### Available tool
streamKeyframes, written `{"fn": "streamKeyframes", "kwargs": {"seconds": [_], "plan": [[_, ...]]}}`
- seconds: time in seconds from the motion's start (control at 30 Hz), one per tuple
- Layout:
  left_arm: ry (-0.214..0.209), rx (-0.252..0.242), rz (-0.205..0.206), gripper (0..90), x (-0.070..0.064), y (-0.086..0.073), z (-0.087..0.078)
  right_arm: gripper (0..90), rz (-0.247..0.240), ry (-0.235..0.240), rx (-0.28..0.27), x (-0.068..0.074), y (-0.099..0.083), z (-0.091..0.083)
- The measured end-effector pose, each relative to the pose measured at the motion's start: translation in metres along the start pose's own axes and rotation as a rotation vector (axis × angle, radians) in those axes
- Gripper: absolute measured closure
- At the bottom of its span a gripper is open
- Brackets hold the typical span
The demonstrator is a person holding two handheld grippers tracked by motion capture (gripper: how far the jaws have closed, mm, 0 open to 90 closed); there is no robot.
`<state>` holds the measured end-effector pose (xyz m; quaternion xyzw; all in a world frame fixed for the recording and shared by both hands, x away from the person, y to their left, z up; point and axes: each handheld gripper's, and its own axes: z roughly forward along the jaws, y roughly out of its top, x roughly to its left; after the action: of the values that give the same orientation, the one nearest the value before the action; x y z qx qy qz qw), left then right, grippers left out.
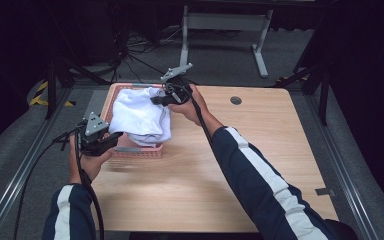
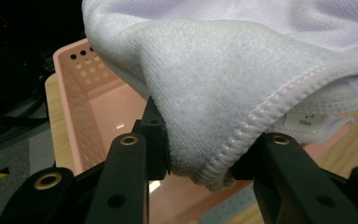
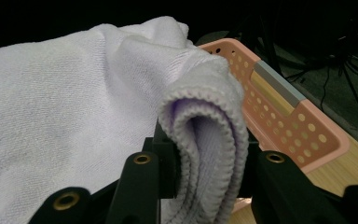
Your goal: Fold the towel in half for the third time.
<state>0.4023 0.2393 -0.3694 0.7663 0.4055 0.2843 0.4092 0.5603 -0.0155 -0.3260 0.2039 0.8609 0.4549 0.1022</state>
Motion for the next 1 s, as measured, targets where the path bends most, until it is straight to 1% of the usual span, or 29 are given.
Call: {"fn": "streamKeyframes", "kwargs": {"seconds": [0.07,0.13,0.2,0.23,0.3,0.4,0.43,0.47,0.5,0.57,0.63,0.7,0.73,0.77,0.8,0.83,0.87,0.9,0.93,0.97,1.0], "plan": [[0.011,0.015,0.006,65.9,0.004,-0.002,0.003,70.0,0.004,-0.002,0.0,0.0,0.0,0.002],[0.012,0.026,0.0,65.8,0.007,-0.005,0.005,69.9,0.011,-0.003,0.0,0.0,0.001,0.008],[0.024,0.027,-0.02,65.7,0.01,-0.008,0.008,69.8,0.019,-0.006,-0.003,0.0,0.0,0.015],[0.026,0.024,-0.017,65.7,0.012,-0.009,0.009,69.7,0.024,-0.005,-0.005,0.0,0.0,0.017],[0.034,0.043,-0.019,65.6,0.014,-0.013,0.012,69.5,0.034,-0.01,0.002,0.0,-0.002,0.024],[0.033,0.053,-0.034,65.3,0.014,-0.017,0.015,69.3,0.036,-0.011,0.015,-0.001,-0.006,0.031],[0.034,0.055,-0.033,65.2,0.013,-0.019,0.017,69.1,0.039,-0.01,0.017,-0.001,-0.007,0.033],[0.036,0.069,-0.022,64.9,0.013,-0.019,0.018,68.9,0.041,-0.013,0.024,-0.001,-0.009,0.035],[0.034,0.072,-0.025,64.4,0.013,-0.021,0.02,68.6,0.038,-0.013,0.028,-0.002,-0.01,0.038],[0.043,0.085,-0.036,62.5,0.012,-0.023,0.022,67.8,0.048,-0.012,0.028,-0.002,-0.014,0.041],[0.038,0.092,-0.043,60.0,0.013,-0.025,0.023,66.8,0.04,-0.024,0.044,-0.002,-0.018,0.045],[0.044,0.095,-0.059,57.2,0.012,-0.028,0.025,66.5,0.041,-0.017,0.049,-0.002,-0.021,0.048],[0.044,0.093,-0.059,55.8,0.013,-0.03,0.026,66.4,0.04,-0.016,0.051,-0.002,-0.021,0.049],[0.054,0.116,-0.061,53.5,0.013,-0.03,0.025,66.0,0.039,-0.018,0.058,-0.001,-0.022,0.051],[0.062,0.103,-0.067,50.1,0.014,-0.032,0.026,65.3,0.036,-0.019,0.059,-0.001,-0.023,0.052],[0.062,0.103,-0.067,45.9,0.014,-0.032,0.026,65.3,0.036,-0.019,0.059,-0.001,-0.023,0.052],[0.064,0.104,-0.078,45.9,0.015,-0.033,0.024,64.1,0.047,-0.018,0.058,0.0,-0.024,0.054],[0.078,0.088,-0.126,37.2,0.016,-0.034,0.022,61.1,0.049,-0.013,0.067,0.0,-0.026,0.057],[0.072,0.075,-0.139,35.4,0.016,-0.034,0.021,59.1,0.043,-0.021,0.074,0.0,-0.027,0.058],[0.066,0.072,-0.126,34.0,0.015,-0.034,0.02,56.6,0.04,-0.027,0.079,0.001,-0.027,0.059],[0.056,0.051,-0.116,32.0,0.012,-0.034,0.019,53.5,0.041,-0.041,0.091,0.001,-0.028,0.06]]}}
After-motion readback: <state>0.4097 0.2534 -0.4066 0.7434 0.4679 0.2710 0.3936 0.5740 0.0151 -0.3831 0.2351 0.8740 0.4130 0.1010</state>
